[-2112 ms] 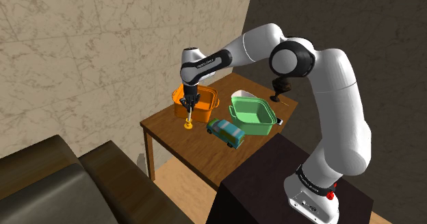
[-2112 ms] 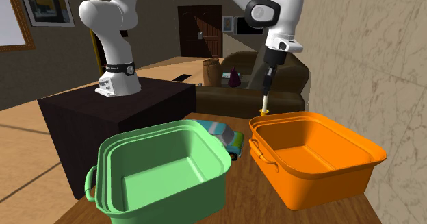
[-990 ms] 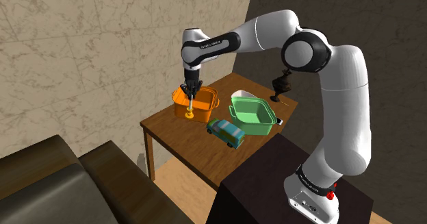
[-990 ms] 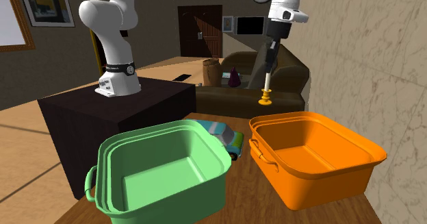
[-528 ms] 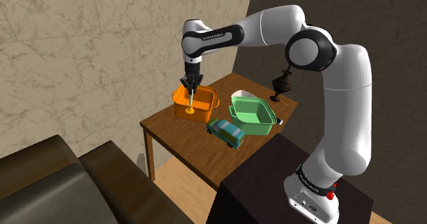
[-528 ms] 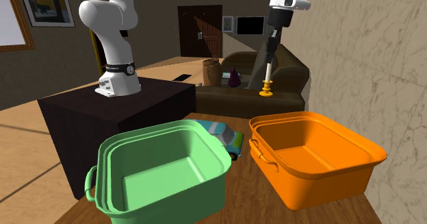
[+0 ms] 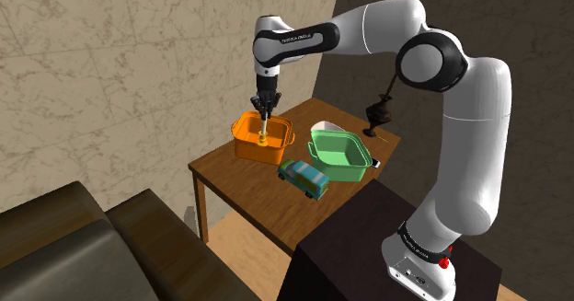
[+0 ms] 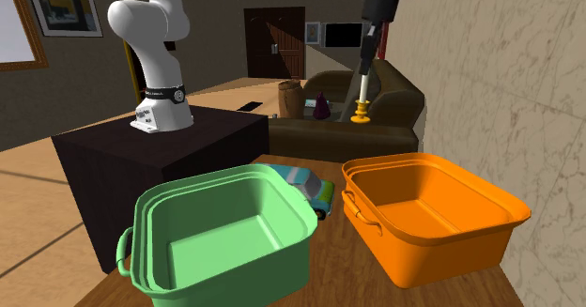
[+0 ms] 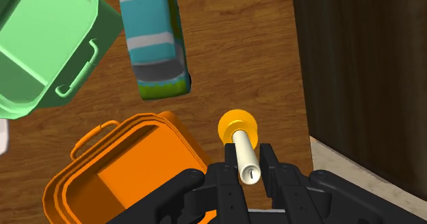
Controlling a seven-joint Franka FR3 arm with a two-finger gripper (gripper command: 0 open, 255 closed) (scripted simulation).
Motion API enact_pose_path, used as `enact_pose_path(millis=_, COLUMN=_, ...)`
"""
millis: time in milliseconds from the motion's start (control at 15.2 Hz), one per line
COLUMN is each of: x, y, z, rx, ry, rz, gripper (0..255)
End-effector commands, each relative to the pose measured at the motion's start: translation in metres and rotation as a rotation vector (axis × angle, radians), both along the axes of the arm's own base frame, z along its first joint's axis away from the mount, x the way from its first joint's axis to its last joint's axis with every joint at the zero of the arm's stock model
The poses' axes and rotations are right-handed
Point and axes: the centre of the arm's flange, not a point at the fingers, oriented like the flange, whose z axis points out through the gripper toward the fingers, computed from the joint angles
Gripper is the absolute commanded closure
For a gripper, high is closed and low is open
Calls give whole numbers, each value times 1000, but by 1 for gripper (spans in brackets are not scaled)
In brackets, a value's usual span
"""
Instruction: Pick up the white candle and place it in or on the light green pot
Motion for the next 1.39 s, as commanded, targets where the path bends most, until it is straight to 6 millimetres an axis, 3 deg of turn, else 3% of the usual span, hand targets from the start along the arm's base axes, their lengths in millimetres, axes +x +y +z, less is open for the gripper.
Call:
enact_pose_path(millis=0, x=-9, y=-23, z=6, rx=0, ry=0, rz=0, gripper=255)
enact_pose_path(millis=1320, x=-109, y=-265, z=43, rx=0, ry=0, rz=0, gripper=255)
